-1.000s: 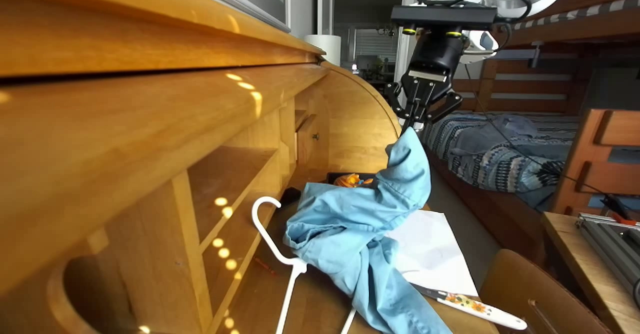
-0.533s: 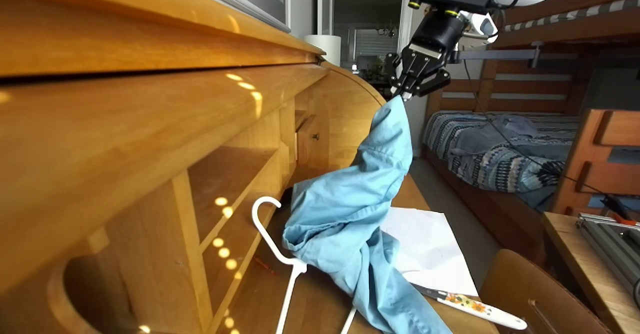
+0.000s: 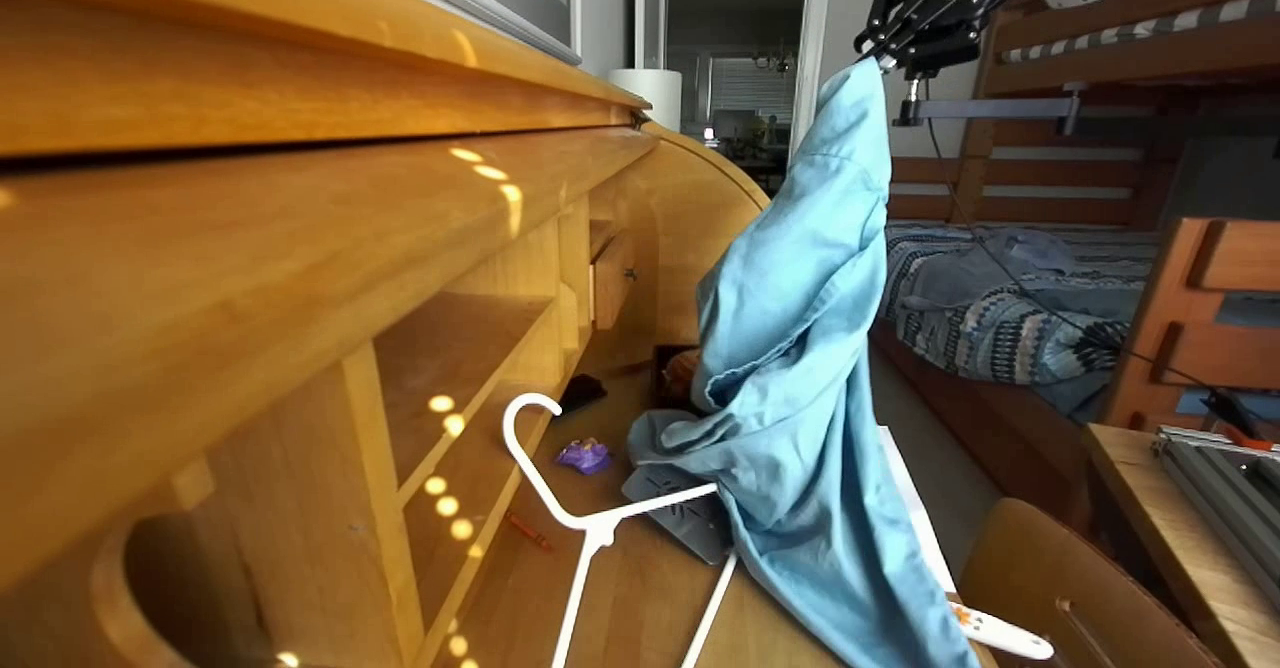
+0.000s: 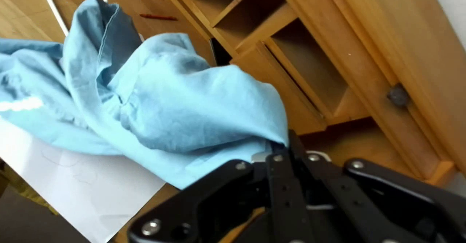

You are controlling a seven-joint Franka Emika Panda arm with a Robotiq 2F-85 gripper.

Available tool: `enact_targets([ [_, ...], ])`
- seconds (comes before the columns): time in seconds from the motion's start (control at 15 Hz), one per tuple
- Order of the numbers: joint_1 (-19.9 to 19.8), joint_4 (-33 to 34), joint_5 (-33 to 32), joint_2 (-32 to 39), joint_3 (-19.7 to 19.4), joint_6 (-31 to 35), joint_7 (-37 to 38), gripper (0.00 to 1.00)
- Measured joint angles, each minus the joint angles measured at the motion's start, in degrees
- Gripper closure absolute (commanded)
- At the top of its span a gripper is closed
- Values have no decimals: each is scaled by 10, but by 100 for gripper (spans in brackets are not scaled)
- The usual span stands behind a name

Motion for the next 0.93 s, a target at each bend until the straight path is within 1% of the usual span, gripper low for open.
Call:
enact_targets([
  [0.07,-7,-5,0,-13,1,0,0,99],
  [0.2,-9,-11,0,-17,3,-1,0,99],
  [0.33,-10,-14,-2,-1,14,-10,1,99],
  [0.47,-21,-14,-15,31,39,0,14,99],
  [0.67,-47,-9,-47,91,79,62,41,99],
  [0.87,-52,4,-83,145,97,132,63,99],
  [0.93,-59,9,-101,163,106,160,76,99],
])
